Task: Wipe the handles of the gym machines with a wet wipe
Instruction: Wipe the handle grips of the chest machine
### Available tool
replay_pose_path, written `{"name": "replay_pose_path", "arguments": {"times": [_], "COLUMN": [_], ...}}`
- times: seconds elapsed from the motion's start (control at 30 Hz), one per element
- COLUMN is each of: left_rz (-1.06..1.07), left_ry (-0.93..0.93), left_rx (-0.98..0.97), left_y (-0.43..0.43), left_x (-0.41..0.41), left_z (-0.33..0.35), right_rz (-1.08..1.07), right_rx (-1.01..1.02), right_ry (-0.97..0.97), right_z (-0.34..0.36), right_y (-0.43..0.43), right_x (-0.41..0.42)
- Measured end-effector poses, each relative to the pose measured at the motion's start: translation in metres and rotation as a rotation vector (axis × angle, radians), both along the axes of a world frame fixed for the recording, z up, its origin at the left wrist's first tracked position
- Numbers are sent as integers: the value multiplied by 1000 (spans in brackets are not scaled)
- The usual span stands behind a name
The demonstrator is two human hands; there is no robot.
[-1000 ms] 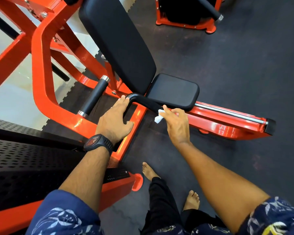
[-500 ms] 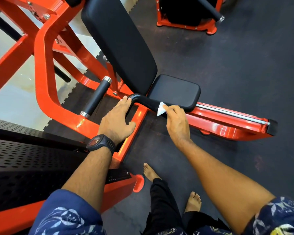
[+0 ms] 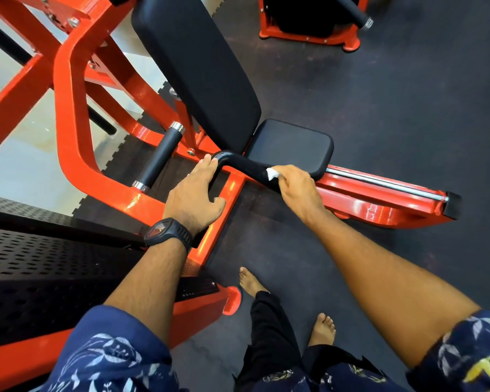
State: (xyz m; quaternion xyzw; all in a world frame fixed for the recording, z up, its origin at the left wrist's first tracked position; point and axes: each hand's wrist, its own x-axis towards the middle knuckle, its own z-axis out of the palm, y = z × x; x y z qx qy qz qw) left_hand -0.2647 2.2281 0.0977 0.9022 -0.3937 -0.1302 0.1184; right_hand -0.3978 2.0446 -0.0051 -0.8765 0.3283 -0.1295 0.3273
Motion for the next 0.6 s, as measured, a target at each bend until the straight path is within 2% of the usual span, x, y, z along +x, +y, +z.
{"name": "replay_pose_path", "arguments": {"times": [0.1,0.23,0.37,0.47,0.6], "left_rz": [-8,-1,-1,-8,7], "left_ry": [0,-3,-1,-8,3], "left_rx": [2,5,1,8,4], "left_y": [-1,-1,0,-1,-1], "left_x": [-1,1,0,-1,-1], "left_z": [0,-1,0,1,2], "right_rz": [-86,37,19,106,321], "right_rx": [31,-41,-174,-303,-362], "right_ry": [76,135,-1,-87,-13], "right_z": [-11,-7,-20,-25,-38], "right_y": [-5,-8,-1,3,7], "right_x": [-18,-22,-47,-44,-50]}}
